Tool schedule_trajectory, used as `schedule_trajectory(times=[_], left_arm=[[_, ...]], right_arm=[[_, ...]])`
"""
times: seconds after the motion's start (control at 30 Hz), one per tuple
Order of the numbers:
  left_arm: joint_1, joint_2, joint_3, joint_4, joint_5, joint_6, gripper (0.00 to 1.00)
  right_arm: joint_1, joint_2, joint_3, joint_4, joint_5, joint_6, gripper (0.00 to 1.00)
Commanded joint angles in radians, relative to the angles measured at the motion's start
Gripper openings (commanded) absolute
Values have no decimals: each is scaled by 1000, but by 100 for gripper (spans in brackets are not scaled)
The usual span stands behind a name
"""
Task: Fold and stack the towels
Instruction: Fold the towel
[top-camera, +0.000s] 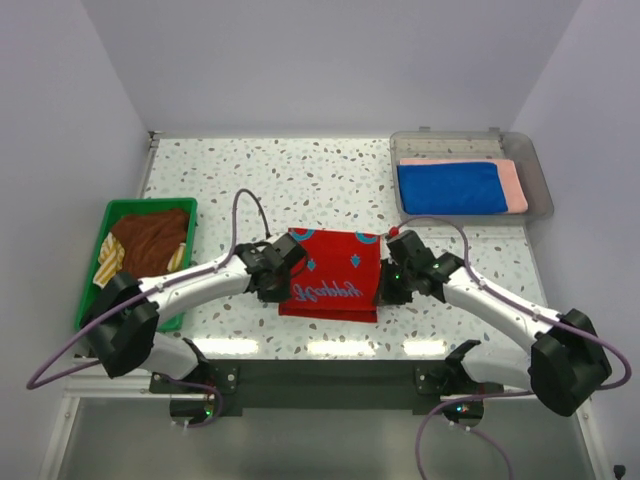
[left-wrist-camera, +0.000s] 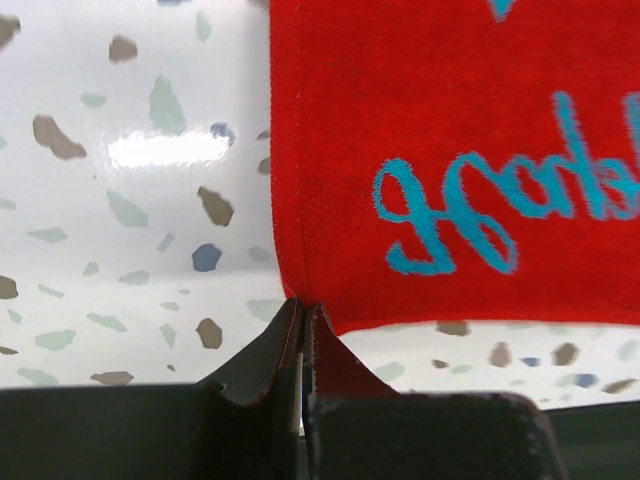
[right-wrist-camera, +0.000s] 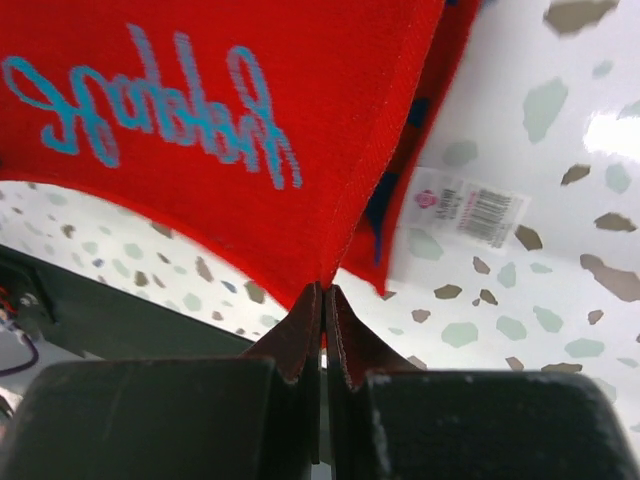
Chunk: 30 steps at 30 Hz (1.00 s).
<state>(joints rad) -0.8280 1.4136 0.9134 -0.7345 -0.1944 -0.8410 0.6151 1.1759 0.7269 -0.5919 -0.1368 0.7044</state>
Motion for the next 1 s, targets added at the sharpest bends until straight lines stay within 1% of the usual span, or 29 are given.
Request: schedule_trajectory(times=[0.0, 0.23, 0.37, 0.43, 0.5, 0.57, 0.6, 0.67, 0.7, 0.73, 0.8, 0.87, 0.93, 0.97], left_arm=[[-5, 19, -79, 64, 15, 20, 0], [-2, 87, -134, 142, 9, 19, 0], [3, 105, -171, 179, 24, 7, 0], [3, 102, -168, 178, 32, 6, 0], [3, 87, -141, 167, 32, 8, 0], [4, 73, -102, 121, 16, 17, 0], [6, 68, -53, 86, 10, 22, 0], [9, 59, 4, 41, -5, 32, 0], [10, 47, 60, -7, -20, 34, 0], [15, 41, 88, -32, -30, 37, 0], [13, 6, 128, -69, -62, 46, 0], [20, -28, 86, -60, -71, 68, 0], [36, -30, 39, -45, -57, 80, 0], [38, -27, -8, -33, -45, 89, 0]], right_arm=[[0, 24, -84, 84, -66, 37, 0], [0, 128, -179, 200, -61, 69, 0], [0, 151, -213, 224, -60, 76, 0], [2, 139, -201, 208, -50, 69, 0], [0, 116, -151, 150, -21, 55, 0], [0, 104, -98, 75, 12, 32, 0], [0, 97, -42, 51, 19, 24, 0], [0, 82, 20, -23, 28, 7, 0], [0, 77, 79, -48, 29, 6, 0], [2, 59, 104, -86, 28, 0, 0], [3, 31, 135, -95, 10, 3, 0], [9, -8, 111, -57, -42, 30, 0], [17, -21, 34, 2, -88, 65, 0], [17, -19, 5, 21, -95, 72, 0]])
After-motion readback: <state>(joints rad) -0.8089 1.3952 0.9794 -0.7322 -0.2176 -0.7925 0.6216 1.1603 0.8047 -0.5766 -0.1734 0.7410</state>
